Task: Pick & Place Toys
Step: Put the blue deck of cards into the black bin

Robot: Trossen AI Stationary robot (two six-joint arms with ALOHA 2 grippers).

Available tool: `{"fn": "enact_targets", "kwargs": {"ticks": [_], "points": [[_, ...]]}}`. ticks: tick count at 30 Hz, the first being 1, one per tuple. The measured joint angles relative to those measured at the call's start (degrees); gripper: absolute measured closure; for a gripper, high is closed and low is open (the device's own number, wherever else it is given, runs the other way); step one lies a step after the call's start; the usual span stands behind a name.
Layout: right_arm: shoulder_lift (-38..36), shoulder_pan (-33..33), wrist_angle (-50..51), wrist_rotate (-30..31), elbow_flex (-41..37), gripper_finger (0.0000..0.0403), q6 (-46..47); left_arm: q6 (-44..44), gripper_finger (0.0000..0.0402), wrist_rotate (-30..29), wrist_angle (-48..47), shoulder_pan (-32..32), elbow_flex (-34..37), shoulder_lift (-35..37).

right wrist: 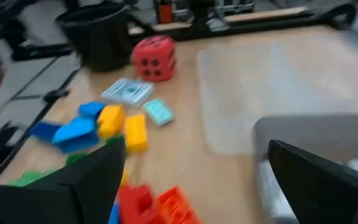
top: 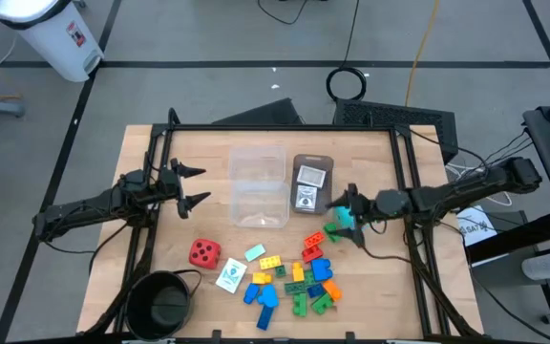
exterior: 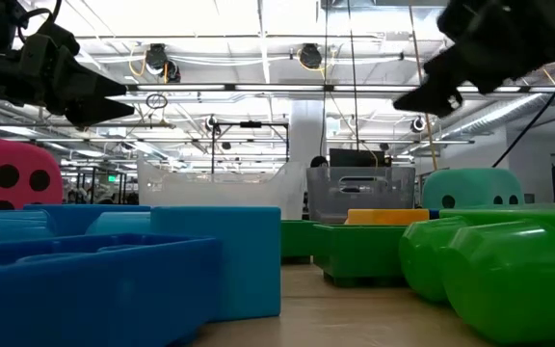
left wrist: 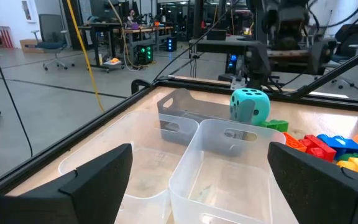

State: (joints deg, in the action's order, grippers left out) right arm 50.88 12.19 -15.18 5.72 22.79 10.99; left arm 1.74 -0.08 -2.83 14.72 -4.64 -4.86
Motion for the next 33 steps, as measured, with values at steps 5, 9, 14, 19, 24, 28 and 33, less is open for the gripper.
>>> {"fn": "enact_targets", "kwargs": {"ticks": [5,9,14,19,24,28,33], "points": [[-0.7,4.1,-3.0,0.0,-2.8,0.0062,-4.5,0.0,0.0023,0.0,0.0,0.0,0.0,0.0],[-3.3,3.8,-5.7,-0.5,-2.8,0.0098,-8.5,0.0,0.0023,0.0,0.0,0.0,0.0,0.0],[-8.4,1.7,-5.8,-1.2,-2.8,0.0162,-10.4,-2.8,0.0023,0.0,0.1,0.0,0.0,0.0],[-13.2,0.5,-1.8,-1.1,-2.8,0.0235,-10.2,-3.8,0.0023,0.0,0.1,0.0,0.0,0.0],[-17.7,0.5,1.7,-1.1,-2.8,0.0301,-10.2,-3.8,0.0023,0.0,0.1,0.0,0.0,0.0],[-20.1,0.5,1.5,-1.0,-5.5,0.0353,-9.3,6.9,0.0023,1.7,0.0,-0.2,0.0,0.0],[-22.6,0.1,-5.2,0.4,-11.5,0.0398,-8.2,13.9,0.0023,2.6,0.0,-0.8,0.0,-0.1]]}}
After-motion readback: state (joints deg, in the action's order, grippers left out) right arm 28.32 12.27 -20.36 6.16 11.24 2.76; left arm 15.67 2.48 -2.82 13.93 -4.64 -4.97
